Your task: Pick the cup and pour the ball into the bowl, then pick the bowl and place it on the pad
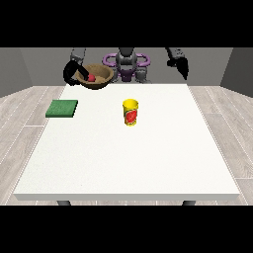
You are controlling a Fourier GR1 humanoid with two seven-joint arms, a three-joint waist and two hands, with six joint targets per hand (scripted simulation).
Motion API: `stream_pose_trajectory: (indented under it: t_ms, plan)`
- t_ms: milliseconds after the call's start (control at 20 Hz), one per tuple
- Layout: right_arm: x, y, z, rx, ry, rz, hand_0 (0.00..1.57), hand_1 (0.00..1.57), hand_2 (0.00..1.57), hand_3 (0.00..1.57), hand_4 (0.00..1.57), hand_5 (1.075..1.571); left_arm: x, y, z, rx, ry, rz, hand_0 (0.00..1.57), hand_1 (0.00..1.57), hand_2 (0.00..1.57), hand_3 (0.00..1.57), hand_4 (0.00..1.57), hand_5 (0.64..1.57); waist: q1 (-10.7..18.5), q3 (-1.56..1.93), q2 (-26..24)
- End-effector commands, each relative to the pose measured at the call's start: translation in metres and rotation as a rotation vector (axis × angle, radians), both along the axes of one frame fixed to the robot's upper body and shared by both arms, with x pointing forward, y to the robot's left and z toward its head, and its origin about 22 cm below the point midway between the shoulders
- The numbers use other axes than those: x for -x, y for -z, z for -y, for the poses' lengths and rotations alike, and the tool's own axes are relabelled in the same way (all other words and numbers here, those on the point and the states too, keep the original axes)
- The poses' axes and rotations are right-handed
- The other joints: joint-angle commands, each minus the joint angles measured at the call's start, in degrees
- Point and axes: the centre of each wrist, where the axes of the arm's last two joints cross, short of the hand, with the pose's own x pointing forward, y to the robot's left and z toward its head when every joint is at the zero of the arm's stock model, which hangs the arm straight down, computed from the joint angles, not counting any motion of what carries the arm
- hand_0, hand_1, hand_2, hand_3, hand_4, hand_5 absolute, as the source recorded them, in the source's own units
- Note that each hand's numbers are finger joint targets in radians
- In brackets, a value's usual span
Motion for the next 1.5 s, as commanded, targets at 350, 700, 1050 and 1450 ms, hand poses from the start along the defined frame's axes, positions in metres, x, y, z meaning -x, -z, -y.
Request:
stream_pose_trajectory:
  t_ms: [350, 700, 1050, 1450]
  plan:
    - [0.001, -0.068, 0.129, 0.006, 0.087, 0.145, 1.57, 1.57, 1.57, 0.47, 0.83, 1.570, -0.020, -0.038, 0.006, 0.029, 0.072, 0.146, 0.00, 0.00, 0.00, 0.00, 1.15, 1.463, 4.1, 0.17, 9.6]
    - [0.015, -0.077, 0.171, 0.009, 0.198, 0.264, 1.57, 1.57, 1.57, 0.00, 0.87, 1.571, -0.014, -0.115, -0.119, 0.042, 0.024, 0.329, 0.00, 0.00, 0.00, 0.00, 1.31, 1.567, 8.4, 0.16, 15.9]
    - [0.028, -0.079, 0.201, 0.009, 0.232, 0.380, 1.57, 1.57, 1.57, 0.00, 0.79, 1.567, 0.010, -0.151, -0.189, 0.075, 0.007, 0.429, 0.00, 0.00, 0.00, 0.00, 1.23, 1.566, 9.4, 0.19, 21.6]
    - [0.016, -0.114, 0.220, 0.054, 0.384, 0.405, 1.22, 1.22, 1.41, 1.30, 0.00, 1.553, 0.003, -0.150, -0.186, 0.045, -0.011, 0.498, 0.00, 0.00, 0.00, 0.00, 1.19, 1.558, 9.0, 0.18, 26.0]
